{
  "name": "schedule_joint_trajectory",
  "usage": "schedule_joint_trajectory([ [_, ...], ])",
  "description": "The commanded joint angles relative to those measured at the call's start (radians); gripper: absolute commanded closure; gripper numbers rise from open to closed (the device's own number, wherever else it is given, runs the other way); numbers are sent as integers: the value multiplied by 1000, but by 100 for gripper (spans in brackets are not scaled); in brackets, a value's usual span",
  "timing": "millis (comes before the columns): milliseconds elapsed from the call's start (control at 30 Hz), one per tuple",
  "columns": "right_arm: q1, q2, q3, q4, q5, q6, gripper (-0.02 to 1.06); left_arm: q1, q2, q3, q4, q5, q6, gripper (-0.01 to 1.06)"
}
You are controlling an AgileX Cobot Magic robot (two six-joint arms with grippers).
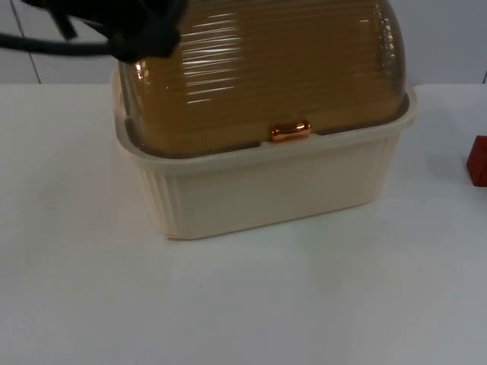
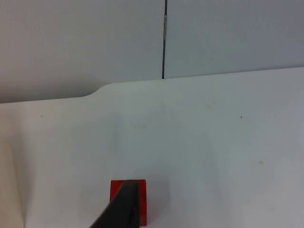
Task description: Open the box lid with the left hand, place the block into the box with the right hand, then close the box lid with the left hand.
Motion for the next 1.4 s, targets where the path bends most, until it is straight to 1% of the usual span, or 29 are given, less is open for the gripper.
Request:
schedule_joint_trajectory([
  [0,-5,-2,2,-5,-15,4,0,-58,35,-21,60,18,38,0],
  [33,-5,-2,2,-5,-15,4,0,-97,64,-32,110,20,48,0],
  [67,-5,-2,2,-5,-15,4,0,-97,64,-32,110,20,48,0],
  [200,-5,-2,0,-5,-15,4,0,-221,175,-37,346,32,31,0],
  [233,-5,-2,0,-5,-15,4,0,-221,175,-37,346,32,31,0],
  [267,-5,-2,0,-5,-15,4,0,-243,199,-37,406,39,6,0],
  [333,-5,-2,0,-5,-17,4,0,-282,257,-37,525,44,-101,0],
  [367,-5,-2,0,-7,-17,4,0,-304,292,-37,645,49,-187,0],
  [400,-5,-2,0,-7,-17,4,0,-311,304,-37,686,49,-218,0],
  [433,-5,-2,0,-7,-17,4,0,-311,304,-37,686,49,-218,0],
  [467,-5,-2,0,-7,-17,4,0,-327,331,-37,793,49,-310,0],
  [567,-5,-2,0,-5,-17,4,0,-349,361,-37,1014,50,-504,0],
  [600,-5,-2,0,-5,-17,4,0,-349,361,-37,1014,50,-504,0],
  [633,-5,-2,0,-5,-17,4,0,-353,368,-37,1083,51,-561,0],
  [700,-5,-2,0,-5,-17,4,0,-352,379,-37,1159,59,-625,0],
  [800,-5,-2,0,-5,-17,4,0,-352,386,-37,1165,63,-656,2],
  [833,-5,-2,0,-5,-17,4,0,-352,389,-37,1165,63,-676,5],
  [867,-5,-2,0,-5,-17,4,0,-352,393,-37,1167,63,-695,11],
  [933,-5,-2,0,-5,-17,4,0,-352,402,-37,1167,42,-716,29],
  [967,-5,-2,0,-7,-15,4,0,-352,406,-37,1165,32,-719,40],
  [1000,-5,-2,0,-7,-15,4,0,-352,406,-37,1165,32,-719,40],
  [1033,-5,-2,0,-7,-15,4,0,-352,411,-37,1160,21,-719,52],
  [1100,-5,-2,0,-7,-15,0,0,-352,414,-37,1147,5,-719,72],
  [1133,-5,-2,0,-7,-15,0,0,-352,414,-37,1147,5,-719,72],
  [1167,-5,-2,0,-7,-15,0,0,-352,415,-37,1131,-9,-721,87],
  [1233,-5,-2,0,-7,-15,0,0,-348,415,-37,1105,-21,-721,102],
  [1267,-5,-2,0,-7,-15,0,0,-348,415,-37,1094,-33,-721,105],
  [1300,-5,-2,0,-7,-15,0,0,-348,415,-37,1094,-33,-721,105],
  [1367,-5,-2,0,-7,-15,0,0,-335,415,-37,1092,-66,-721,105],
])
